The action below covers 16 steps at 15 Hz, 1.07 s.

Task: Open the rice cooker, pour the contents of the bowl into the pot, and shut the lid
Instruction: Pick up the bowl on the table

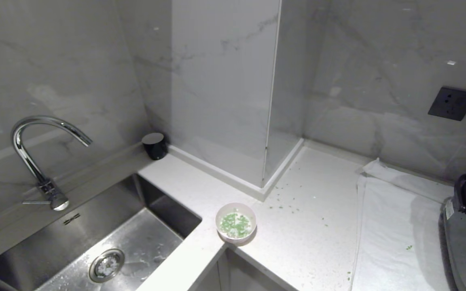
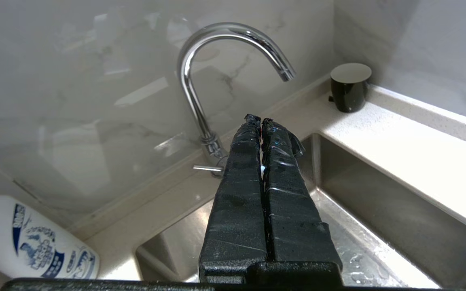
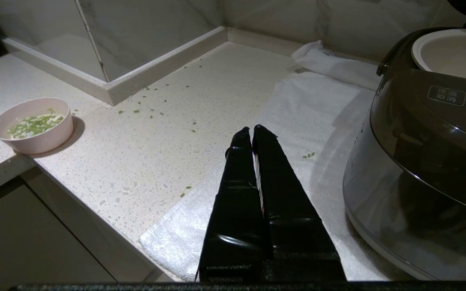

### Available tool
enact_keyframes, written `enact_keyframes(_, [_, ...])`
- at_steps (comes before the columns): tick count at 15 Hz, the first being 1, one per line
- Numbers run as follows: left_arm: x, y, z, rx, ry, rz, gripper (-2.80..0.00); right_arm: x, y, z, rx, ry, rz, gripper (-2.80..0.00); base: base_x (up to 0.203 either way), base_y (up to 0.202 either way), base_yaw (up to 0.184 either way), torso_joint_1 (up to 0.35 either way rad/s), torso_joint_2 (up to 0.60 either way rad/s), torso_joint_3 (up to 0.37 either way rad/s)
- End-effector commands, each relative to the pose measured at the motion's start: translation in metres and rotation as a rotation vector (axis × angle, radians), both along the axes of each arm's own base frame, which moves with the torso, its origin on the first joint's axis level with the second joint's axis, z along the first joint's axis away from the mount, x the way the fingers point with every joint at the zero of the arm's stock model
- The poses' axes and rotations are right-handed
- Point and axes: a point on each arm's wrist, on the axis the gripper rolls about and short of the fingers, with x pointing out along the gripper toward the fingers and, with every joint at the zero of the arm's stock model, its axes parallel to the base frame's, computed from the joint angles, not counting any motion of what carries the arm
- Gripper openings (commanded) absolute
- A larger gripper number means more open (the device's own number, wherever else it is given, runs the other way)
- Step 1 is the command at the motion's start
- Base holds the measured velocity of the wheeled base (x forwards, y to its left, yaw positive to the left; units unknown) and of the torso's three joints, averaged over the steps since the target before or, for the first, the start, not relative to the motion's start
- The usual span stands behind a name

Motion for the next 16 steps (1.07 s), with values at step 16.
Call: enact_keyframes(16, [-0.0035, 0.0056, 0.0018, 0.007, -0.025, -0.059, -2.8, 0.0001, 0.0, -0.0004, 0.0, 0.002, 0.0, -2.8, 0.0, 0.0, 0.0, 0.0, 0.0, 0.0])
